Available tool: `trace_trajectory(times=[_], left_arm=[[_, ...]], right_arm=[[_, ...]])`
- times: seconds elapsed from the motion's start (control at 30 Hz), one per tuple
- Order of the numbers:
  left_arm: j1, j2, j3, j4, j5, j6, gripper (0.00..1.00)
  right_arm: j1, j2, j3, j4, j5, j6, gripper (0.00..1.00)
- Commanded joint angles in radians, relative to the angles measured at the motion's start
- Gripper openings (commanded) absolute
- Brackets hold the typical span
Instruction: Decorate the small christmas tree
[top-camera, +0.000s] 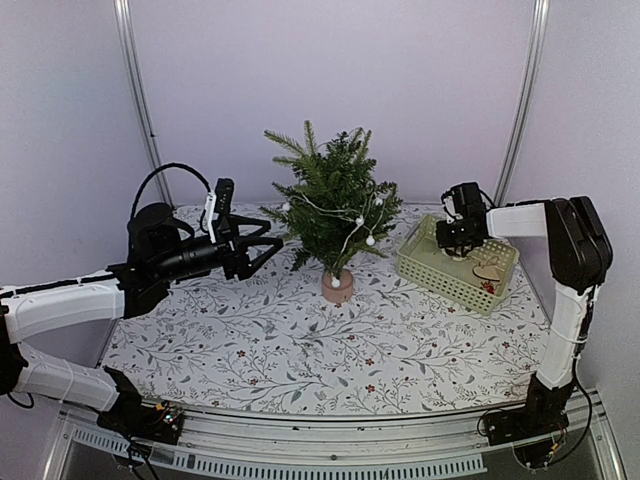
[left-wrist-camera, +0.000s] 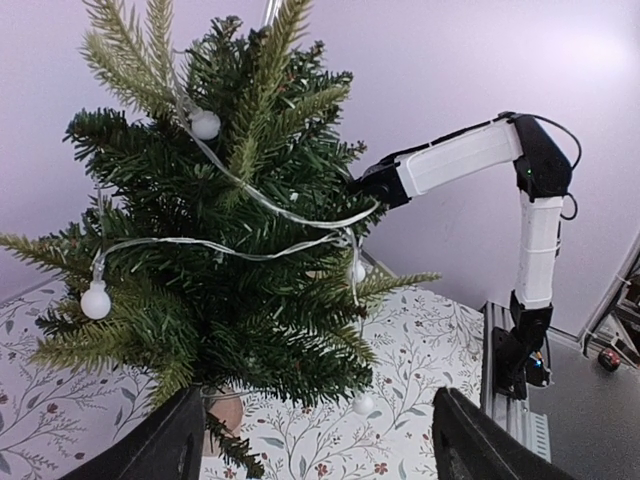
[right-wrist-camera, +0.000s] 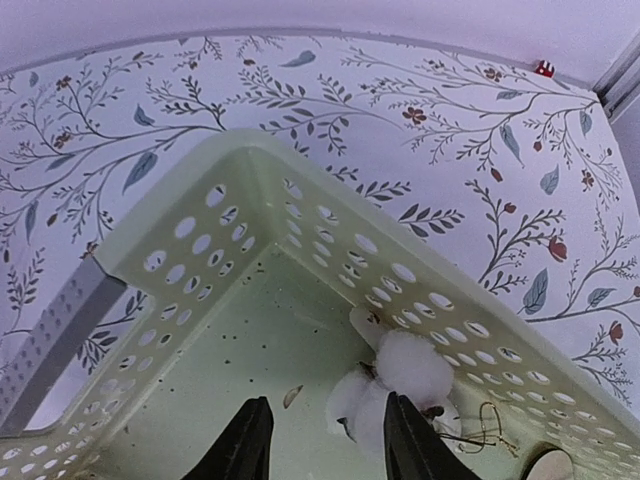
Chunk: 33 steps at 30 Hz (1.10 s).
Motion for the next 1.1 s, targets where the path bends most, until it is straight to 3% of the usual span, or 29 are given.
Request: trace_trajectory(times=[0.0, 0.47, 0.7, 0.87, 1.07], left_arm=[[0.014, -0.02, 0.012, 0.004, -0.002, -0.005, 0.8], [0.016, -0.016, 0.009, 0.002, -0.005, 0.003, 0.8], [0.016, -0.013, 0.004, 0.011, -0.004, -0.004, 0.8], [0.016, -0.013, 0.001, 0.014, -0.003, -0.006, 0.79], [0.016, -0.015, -0.004, 0.013, -0.006, -0.005, 0.79]], right_arm=[[-0.011, 0.068, 0.058, -0.02, 0.071, -0.029, 0.41], [-0.011, 0.086, 0.068, -0.028, 0.16, -0.04, 0.39], [-0.011, 0.011, 0.013, -0.009, 0.205, -0.014, 0.41], [-0.009, 0.051, 0.026, -0.022, 0.189, -0.004, 0.5], [-0.01, 0.01, -0.005, 0.002, 0.203, 0.007, 0.47]])
